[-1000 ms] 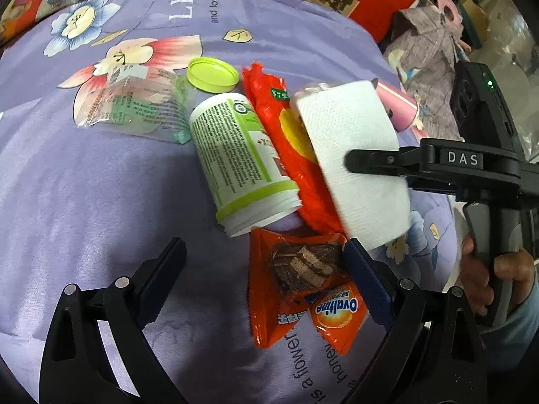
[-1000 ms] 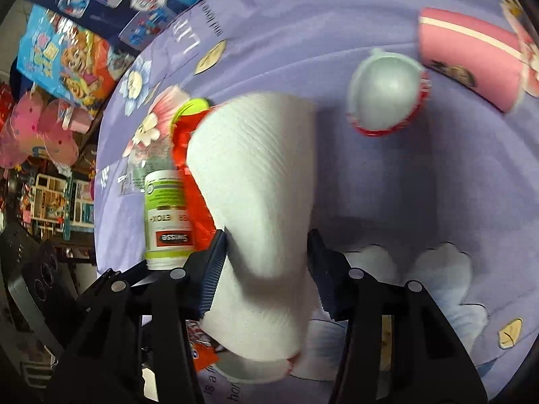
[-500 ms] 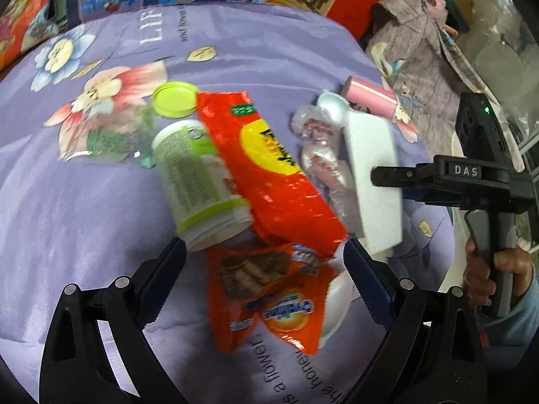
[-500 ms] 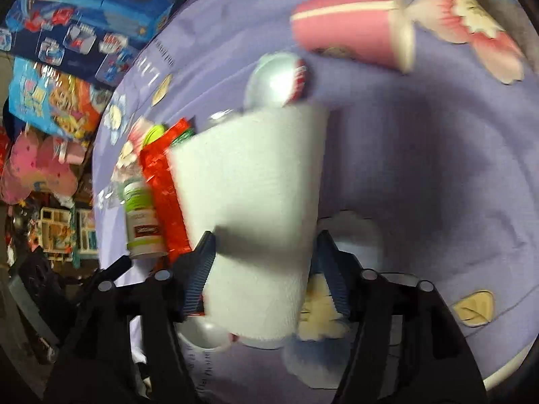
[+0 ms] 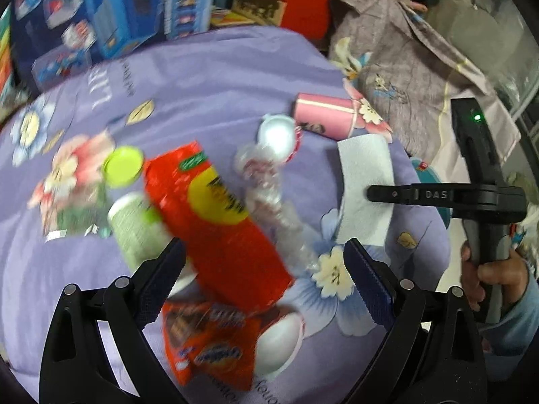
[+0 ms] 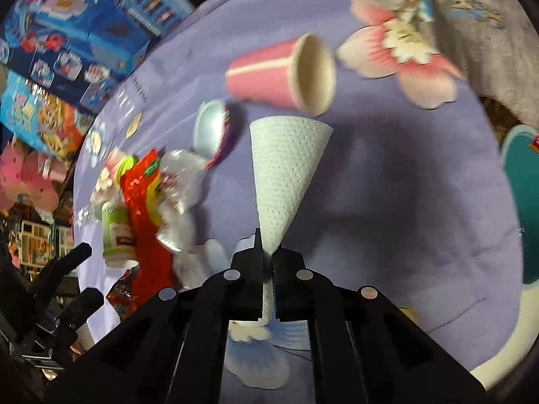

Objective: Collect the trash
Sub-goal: 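Grasp the clear plastic bag with the left gripper while the right gripper holds the paper towel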

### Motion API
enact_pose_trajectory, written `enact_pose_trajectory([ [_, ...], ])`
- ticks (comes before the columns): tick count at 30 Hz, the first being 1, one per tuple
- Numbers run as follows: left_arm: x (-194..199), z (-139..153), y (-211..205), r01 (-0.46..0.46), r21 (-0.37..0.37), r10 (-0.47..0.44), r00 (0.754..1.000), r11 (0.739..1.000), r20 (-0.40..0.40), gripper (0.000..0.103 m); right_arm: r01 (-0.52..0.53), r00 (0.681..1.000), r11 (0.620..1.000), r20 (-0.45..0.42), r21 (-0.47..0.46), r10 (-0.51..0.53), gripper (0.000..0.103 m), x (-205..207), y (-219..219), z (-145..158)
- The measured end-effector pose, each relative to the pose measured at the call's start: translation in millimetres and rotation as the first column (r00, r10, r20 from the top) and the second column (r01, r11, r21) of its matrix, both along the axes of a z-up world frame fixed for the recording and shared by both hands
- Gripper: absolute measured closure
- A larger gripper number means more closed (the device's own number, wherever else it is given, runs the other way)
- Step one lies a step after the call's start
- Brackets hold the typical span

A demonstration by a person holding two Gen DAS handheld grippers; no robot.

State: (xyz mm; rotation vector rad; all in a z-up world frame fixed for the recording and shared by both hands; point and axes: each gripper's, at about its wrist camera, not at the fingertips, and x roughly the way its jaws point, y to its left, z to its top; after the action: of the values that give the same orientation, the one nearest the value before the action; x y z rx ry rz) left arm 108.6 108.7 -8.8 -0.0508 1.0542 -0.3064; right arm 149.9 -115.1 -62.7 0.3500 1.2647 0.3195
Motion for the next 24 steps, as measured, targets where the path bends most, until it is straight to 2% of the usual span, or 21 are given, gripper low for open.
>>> enact_pose_trajectory([
  [4,28,-22,-26,0.022,0.026,-0.021,0.999,0.999,-0.051,0.011,0.031,1.0,1.0,0.0,-0.002,-0.031,0.099,-4,-21,0],
  [6,41,-40,-35,0.015,0.054,-0.01,0.996,0.998,-0.092,0.026,0.04,0.999,0.999,0.0,-0.003,-0.04,0.099,-7,-30,-1],
  [8,50,-55,-39,0.006,0.066,0.003,0.991,0.998,-0.135,0.036,0.048,0.999,0.999,0.005,-0.014,-0.048,0.099,-9,-39,-1],
  [10,57,-72,-45,0.001,0.079,0.013,0.985,0.997,-0.175,0.039,0.056,0.998,0.998,0.013,-0.026,-0.055,0.099,-12,-50,0],
  [12,58,-78,-52,0.001,0.12,0.019,0.987,0.993,-0.161,0.043,0.065,0.998,0.998,0.013,-0.022,-0.065,0.099,-13,-60,-1],
  [13,57,-78,-56,0.006,0.141,0.015,0.989,0.99,-0.147,0.051,0.069,0.998,0.997,0.012,-0.019,-0.068,0.099,-14,-64,-2],
  [14,56,-77,-61,0.019,0.14,0.002,0.989,0.99,-0.151,0.071,0.071,0.997,0.997,0.012,-0.018,-0.071,0.099,-14,-66,-2],
  [16,53,-71,-68,0.038,0.12,-0.021,0.989,0.992,-0.143,0.073,0.077,0.997,0.997,0.016,-0.008,-0.077,0.099,-14,-73,-2],
  [18,47,-60,-78,0.05,0.144,-0.036,0.994,0.988,-0.099,0.074,0.084,0.996,0.996,0.021,0.002,-0.084,0.099,-15,-79,-2],
  [21,41,-41,-90,0.089,0.071,-0.083,0.993,0.994,-0.081,0.074,0.094,0.995,0.995,0.03,0.018,-0.095,0.099,-17,-90,-1],
  [24,38,-28,-107,0.134,0.037,-0.132,0.989,0.99,-0.065,0.074,0.111,0.993,0.993,0.039,0.03,-0.112,0.099,-22,-105,1],
])
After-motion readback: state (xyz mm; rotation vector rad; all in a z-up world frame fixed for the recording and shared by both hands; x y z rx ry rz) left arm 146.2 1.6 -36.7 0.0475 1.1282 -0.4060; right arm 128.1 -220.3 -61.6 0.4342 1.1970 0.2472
